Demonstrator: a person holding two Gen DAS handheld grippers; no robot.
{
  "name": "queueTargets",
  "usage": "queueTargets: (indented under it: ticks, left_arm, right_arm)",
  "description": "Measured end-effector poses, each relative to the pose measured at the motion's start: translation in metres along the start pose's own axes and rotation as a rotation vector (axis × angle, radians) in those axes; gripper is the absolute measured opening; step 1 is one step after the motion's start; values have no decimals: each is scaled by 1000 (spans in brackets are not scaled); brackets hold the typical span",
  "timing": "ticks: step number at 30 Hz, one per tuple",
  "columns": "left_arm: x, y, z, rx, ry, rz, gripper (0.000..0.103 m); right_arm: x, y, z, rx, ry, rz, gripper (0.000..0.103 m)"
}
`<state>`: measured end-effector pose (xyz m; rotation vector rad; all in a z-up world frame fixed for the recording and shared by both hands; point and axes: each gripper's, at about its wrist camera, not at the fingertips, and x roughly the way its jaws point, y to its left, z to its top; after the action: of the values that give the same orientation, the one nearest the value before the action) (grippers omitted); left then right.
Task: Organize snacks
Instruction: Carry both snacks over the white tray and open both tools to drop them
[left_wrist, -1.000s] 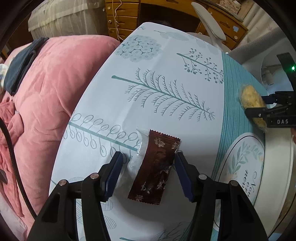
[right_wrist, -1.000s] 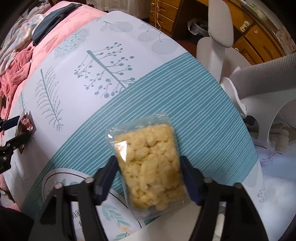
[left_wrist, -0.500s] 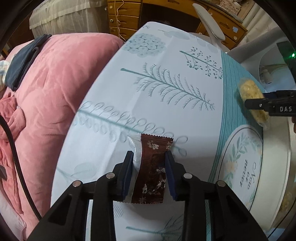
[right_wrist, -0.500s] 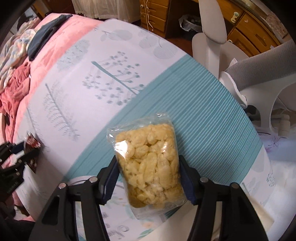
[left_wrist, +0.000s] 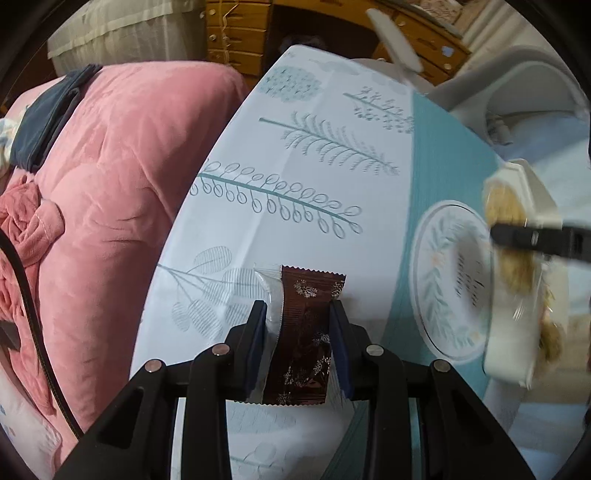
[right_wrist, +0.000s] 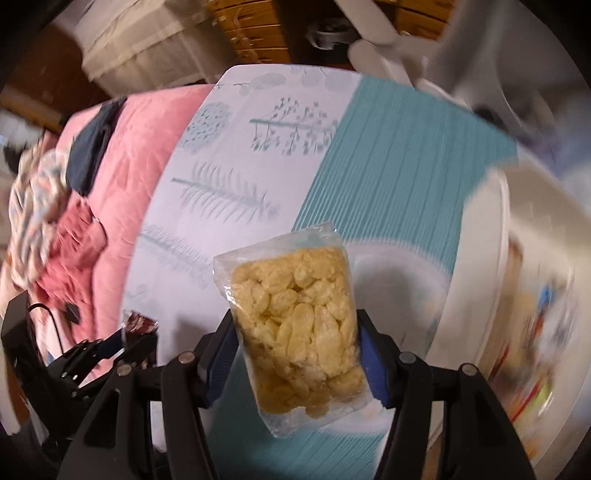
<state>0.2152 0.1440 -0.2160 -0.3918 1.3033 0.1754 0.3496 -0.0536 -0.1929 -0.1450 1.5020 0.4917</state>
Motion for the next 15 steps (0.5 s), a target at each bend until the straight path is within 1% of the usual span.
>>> queueTargets:
  ticks: [3, 7, 10, 12, 15]
  left_arm:
    - [-21, -3, -6, 64, -7, -38, 32]
    - [-50, -14, -12, 164, -40, -81, 32]
    - [-68, -26, -18, 228, -62, -112, 32]
    - [-79, -37, -24, 275, -79, -143, 32]
    - [-86, -55, -31, 322, -91, -171, 32]
  right_arm:
    - [-12, 8, -36, 71, -15, 7, 61]
    - [-25, 12, -85, 190, -28, 25, 61]
    - [-30, 13, -114, 250, -30, 27, 61]
    - [-33, 12, -128, 279, -36, 20, 61]
    - [-48, 5, -155, 342, -81, 26, 61]
